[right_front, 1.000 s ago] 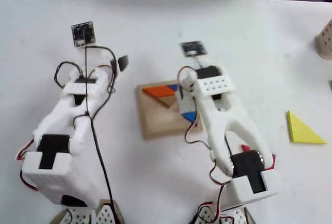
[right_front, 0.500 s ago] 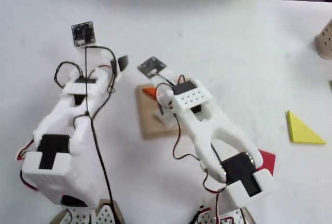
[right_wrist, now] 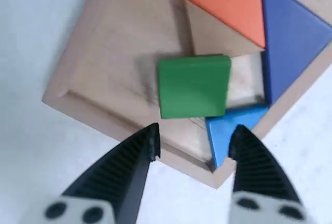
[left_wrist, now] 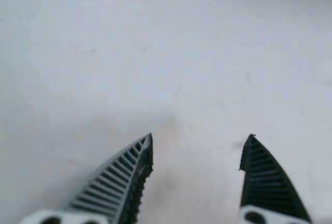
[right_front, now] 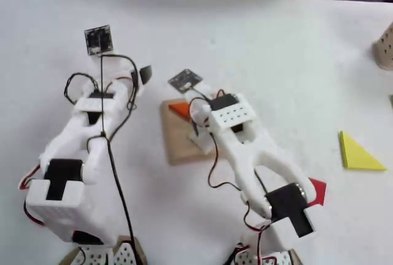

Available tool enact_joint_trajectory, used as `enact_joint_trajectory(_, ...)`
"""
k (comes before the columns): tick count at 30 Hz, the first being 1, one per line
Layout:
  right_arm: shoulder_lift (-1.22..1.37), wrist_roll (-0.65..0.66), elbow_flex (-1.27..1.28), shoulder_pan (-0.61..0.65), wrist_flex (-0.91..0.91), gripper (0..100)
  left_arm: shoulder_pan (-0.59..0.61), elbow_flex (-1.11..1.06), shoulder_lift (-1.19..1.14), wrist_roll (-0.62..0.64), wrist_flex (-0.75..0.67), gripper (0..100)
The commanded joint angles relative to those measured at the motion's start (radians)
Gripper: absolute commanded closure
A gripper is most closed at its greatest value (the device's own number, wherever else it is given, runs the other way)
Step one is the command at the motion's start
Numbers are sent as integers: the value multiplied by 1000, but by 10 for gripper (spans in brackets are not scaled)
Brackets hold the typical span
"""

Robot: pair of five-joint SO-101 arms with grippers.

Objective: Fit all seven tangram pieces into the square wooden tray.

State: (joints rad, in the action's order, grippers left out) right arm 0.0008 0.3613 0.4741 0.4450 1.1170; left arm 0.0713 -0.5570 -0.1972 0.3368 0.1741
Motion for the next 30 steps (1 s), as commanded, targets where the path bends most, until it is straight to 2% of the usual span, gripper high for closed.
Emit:
enact_joint_trajectory(1,-87,5,-32,-91,51,981,-22,28,8,-20,8,724)
enact_joint_trajectory(4,-139,-9,26,-188,44,980,-27,3,18,-20,8,724)
enact_joint_trajectory(10,-292,-164,196,-403,-81,981,-28,-3,19,-17,9,726)
enact_joint_trajectory(12,-325,-184,245,-450,-96,981,-42,2,21,-14,52,727)
enact_joint_trajectory(14,-331,-186,273,-484,-102,981,-65,6,24,-14,104,752)
enact_joint_trajectory(17,-329,-183,298,-535,-99,981,-105,-12,74,-18,152,851)
enact_joint_trajectory(20,-331,-129,324,-559,-101,981,-153,-63,145,-20,167,976)
enact_joint_trajectory(26,-331,-115,339,-561,-102,981,-315,-221,303,-28,163,959)
enact_joint_trajectory(30,-331,-115,339,-561,-102,981,-443,-287,363,-132,161,977)
